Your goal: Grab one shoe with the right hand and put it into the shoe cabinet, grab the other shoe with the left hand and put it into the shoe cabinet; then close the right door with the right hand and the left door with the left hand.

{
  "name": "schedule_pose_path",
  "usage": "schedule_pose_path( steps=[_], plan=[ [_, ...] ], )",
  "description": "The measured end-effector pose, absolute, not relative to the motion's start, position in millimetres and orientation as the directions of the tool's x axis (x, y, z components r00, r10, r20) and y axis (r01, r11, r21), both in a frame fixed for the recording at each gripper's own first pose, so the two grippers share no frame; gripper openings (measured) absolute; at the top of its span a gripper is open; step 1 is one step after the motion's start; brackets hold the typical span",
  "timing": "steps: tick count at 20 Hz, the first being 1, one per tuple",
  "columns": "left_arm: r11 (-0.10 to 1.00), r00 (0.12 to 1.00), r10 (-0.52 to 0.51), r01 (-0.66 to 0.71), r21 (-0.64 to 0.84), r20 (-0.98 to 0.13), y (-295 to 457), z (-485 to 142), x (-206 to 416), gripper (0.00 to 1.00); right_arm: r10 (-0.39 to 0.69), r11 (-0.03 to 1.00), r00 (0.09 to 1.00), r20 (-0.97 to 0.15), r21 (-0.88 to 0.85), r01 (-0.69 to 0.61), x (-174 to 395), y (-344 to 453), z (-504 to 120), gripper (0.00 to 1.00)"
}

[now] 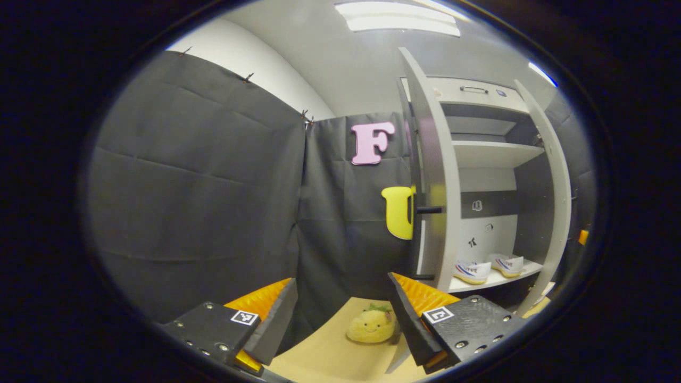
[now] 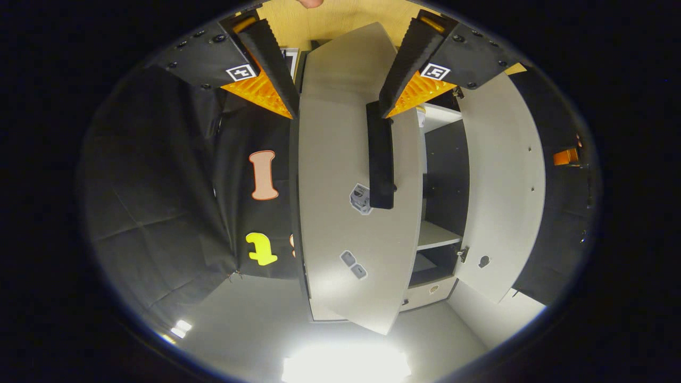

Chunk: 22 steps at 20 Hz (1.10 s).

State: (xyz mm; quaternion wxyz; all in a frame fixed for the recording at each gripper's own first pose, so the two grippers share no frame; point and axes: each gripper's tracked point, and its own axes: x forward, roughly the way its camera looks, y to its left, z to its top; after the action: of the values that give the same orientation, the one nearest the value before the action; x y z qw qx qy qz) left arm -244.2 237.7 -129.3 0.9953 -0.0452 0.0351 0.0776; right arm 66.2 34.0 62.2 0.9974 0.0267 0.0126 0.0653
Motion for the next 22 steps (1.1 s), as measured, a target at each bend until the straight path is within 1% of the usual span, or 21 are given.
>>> schedule_pose_path(
  steps=[3, 4, 5, 6, 7, 8, 9, 10, 11, 12, 13, 14, 15, 22],
  plan=[
    [0.983, 0.985, 0.150, -0.158, -0.094, -0.086, 237, -132, -217, 0.96, 0.108, 0.993, 0.993, -0.055, 0.043, -0.106, 60, 21, 48, 0.96],
    [0.983, 0.985, 0.146, -0.155, -0.100, -0.089, 235, -133, -209, 0.96, 0.092, 0.995, 0.994, -0.063, 0.044, -0.089, 59, 16, 46, 0.93],
    [0.983, 0.985, 0.143, -0.152, -0.104, -0.094, 232, -135, -203, 0.96, 0.073, 0.997, 0.995, -0.063, 0.044, -0.071, 58, 9, 46, 0.96],
    [0.984, 0.986, 0.133, -0.143, -0.106, -0.096, 228, -135, -197, 0.96, 0.056, 0.998, 0.996, -0.062, 0.045, -0.054, 57, 1, 44, 0.96],
    [0.986, 0.989, 0.116, -0.126, -0.110, -0.095, 220, -136, -194, 0.96, 0.042, 0.998, 0.997, -0.061, 0.047, -0.039, 55, -7, 42, 0.93],
    [0.987, 0.990, 0.104, -0.114, -0.111, -0.092, 211, -136, -192, 0.97, 0.031, 0.998, 0.998, -0.062, 0.049, -0.028, 53, -12, 40, 0.94],
    [0.989, 0.990, 0.112, -0.119, -0.088, -0.081, 211, -132, -198, 0.96, 0.021, 0.999, 0.998, -0.066, 0.050, -0.018, 53, -16, 38, 0.96],
    [0.991, 0.991, 0.116, -0.121, -0.062, -0.071, 211, -132, -192, 0.94, 0.012, 0.998, 0.997, -0.070, 0.055, -0.008, 51, -20, 36, 0.93],
    [0.992, 0.991, 0.112, -0.116, -0.051, -0.068, 208, -131, -193, 0.94, 0.006, 0.998, 0.997, -0.072, 0.063, -0.001, 50, -23, 34, 0.93],
    [0.993, 0.992, 0.104, -0.107, -0.049, -0.070, 206, -131, -192, 0.94, 0.004, 0.997, 0.997, -0.075, 0.072, 0.001, 50, -24, 32, 0.96],
    [0.993, 0.993, 0.094, -0.099, -0.058, -0.076, 203, -131, -192, 0.94, 0.006, 0.997, 0.997, -0.080, 0.078, 0.001, 49, -24, 29, 0.96],
    [0.994, 0.993, 0.081, -0.086, -0.072, -0.081, 200, -130, -193, 0.94, 0.006, 0.997, 0.996, -0.086, 0.080, 0.001, 48, -24, 26, 0.92],
    [0.993, 0.994, 0.067, -0.074, -0.088, -0.084, 194, -130, -194, 0.94, 0.007, 0.997, 0.996, -0.091, 0.079, 0.000, 48, -23, 23, 0.95],
    [0.992, 0.997, -0.042, 0.033, -0.125, -0.065, 142, -123, -201, 0.94, 0.010, 0.997, 0.996, -0.094, 0.072, -0.003, 50, -23, 19, 0.95]
  ],
)
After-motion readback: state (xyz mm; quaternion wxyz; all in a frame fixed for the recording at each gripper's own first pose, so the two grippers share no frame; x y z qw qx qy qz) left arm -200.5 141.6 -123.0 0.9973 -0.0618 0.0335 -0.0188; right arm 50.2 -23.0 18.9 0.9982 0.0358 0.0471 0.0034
